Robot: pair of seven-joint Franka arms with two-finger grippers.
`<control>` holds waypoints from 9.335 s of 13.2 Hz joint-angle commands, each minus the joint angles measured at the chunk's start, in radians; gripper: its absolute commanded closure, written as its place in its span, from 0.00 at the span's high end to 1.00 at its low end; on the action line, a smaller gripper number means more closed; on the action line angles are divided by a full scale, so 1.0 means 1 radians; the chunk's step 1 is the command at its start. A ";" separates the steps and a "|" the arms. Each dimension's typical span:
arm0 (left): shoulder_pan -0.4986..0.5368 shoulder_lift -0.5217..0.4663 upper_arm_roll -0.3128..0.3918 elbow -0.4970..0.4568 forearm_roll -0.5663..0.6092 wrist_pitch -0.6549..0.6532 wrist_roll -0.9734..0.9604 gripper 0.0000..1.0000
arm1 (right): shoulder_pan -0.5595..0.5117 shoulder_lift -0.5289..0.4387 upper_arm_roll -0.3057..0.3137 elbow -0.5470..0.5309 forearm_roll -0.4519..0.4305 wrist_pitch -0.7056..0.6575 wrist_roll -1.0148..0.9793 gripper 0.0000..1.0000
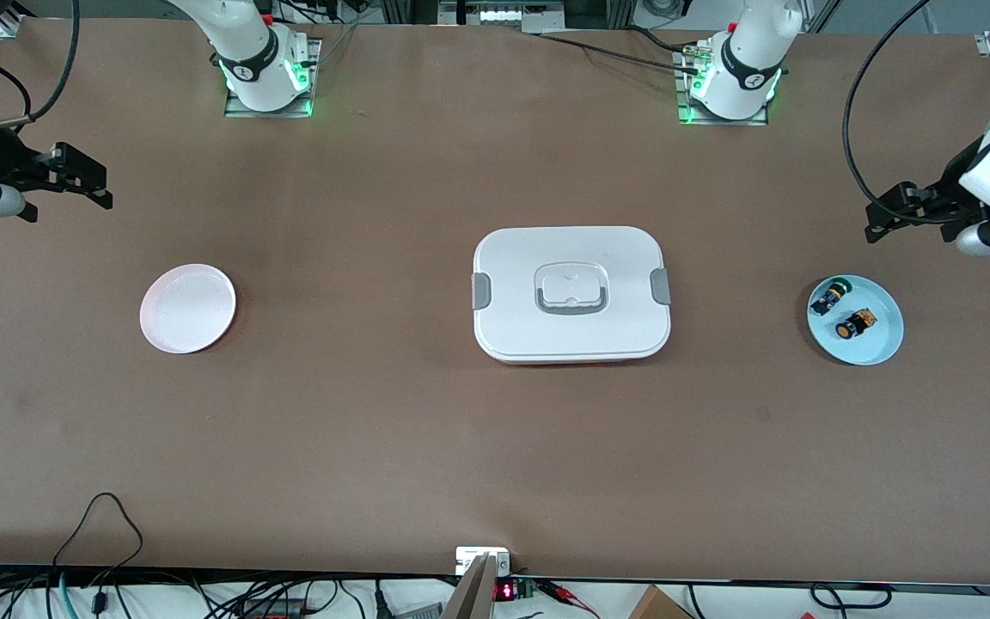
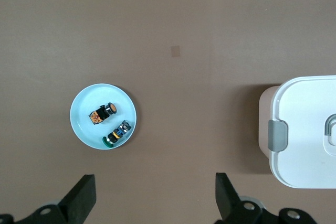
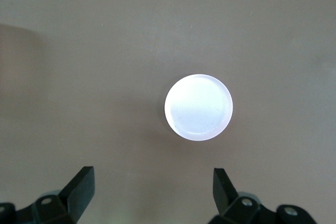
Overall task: Transfer orange switch to right arm and place
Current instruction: 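Move the left gripper over the light-blue plate, then lower the left gripper and grasp the orange switch, then lift the orange switch with the left gripper toward the white box, then raise the switch with the left gripper while the right gripper approaches, then grasp the orange switch with the right gripper from the left gripper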
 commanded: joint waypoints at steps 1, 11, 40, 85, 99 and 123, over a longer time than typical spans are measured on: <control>-0.017 -0.025 0.042 -0.018 -0.011 0.010 0.007 1.00 | -0.009 0.019 0.005 0.061 0.014 -0.056 0.002 1.00; 0.012 0.058 0.041 0.061 -0.012 -0.038 0.000 1.00 | -0.003 0.018 0.008 0.066 0.021 -0.084 0.010 1.00; 0.262 0.565 0.041 -0.252 0.041 0.643 -0.155 1.00 | -0.009 0.019 0.007 0.066 0.021 -0.086 0.007 1.00; -0.044 0.527 -0.530 0.186 -1.357 0.568 1.405 0.09 | 0.086 0.240 0.016 -0.100 1.160 -0.052 -0.007 1.00; -0.060 0.527 -0.530 0.184 -1.365 0.588 1.414 0.09 | 0.338 0.303 0.024 -0.145 1.814 0.397 0.315 1.00; -0.116 0.524 -0.530 0.186 -1.376 0.639 1.413 0.09 | 0.402 0.361 0.022 -0.063 1.830 0.482 0.303 0.78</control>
